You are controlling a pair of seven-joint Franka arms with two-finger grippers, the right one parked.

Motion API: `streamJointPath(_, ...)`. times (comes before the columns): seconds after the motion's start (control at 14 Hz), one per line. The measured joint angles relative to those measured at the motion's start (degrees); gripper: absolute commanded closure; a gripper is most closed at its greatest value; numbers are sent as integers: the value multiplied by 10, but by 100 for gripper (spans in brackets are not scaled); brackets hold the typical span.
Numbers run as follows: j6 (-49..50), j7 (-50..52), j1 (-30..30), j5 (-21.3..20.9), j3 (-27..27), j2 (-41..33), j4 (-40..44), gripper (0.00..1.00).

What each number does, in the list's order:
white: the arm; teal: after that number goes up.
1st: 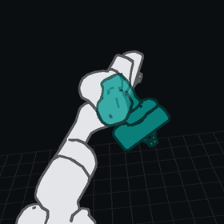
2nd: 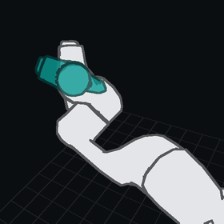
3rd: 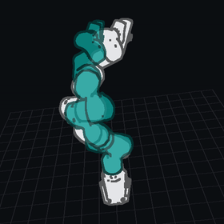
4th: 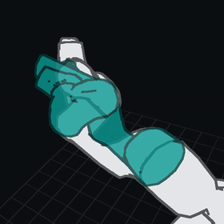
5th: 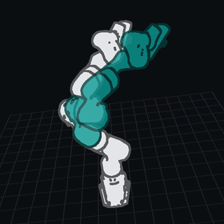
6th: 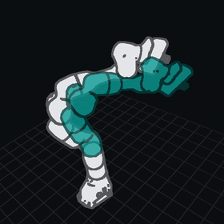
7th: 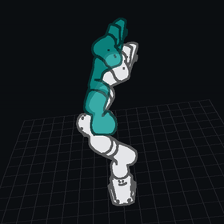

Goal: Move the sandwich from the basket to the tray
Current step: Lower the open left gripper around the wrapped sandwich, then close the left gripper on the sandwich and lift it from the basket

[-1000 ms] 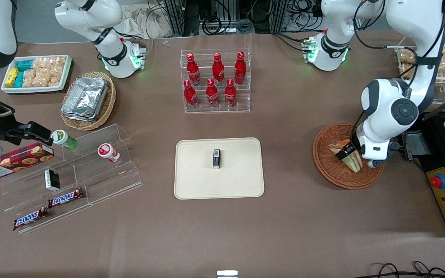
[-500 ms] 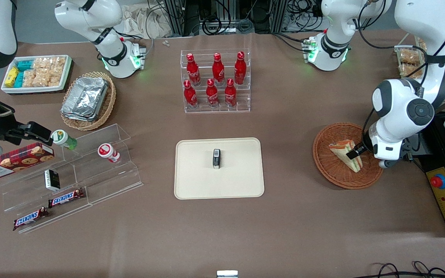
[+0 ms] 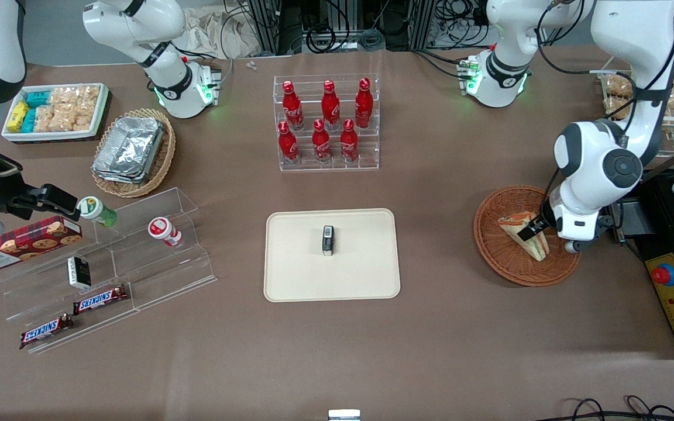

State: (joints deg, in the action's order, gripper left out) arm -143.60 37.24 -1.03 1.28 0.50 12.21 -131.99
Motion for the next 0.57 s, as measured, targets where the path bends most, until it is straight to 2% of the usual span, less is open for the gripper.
streamJointPath(0.07,-7,0,0,1,0,6,-4,1)
streamJointPath(0.14,-9,0,0,1,0,10,-5,10)
streamJointPath(0.21,-10,0,0,1,0,12,-5,37)
streamJointPath(0.36,-10,0,0,1,0,11,-5,82)
streamJointPath(0.43,-10,1,0,1,0,11,-5,92)
streamJointPath(0.57,-10,16,-1,1,1,11,-4,100)
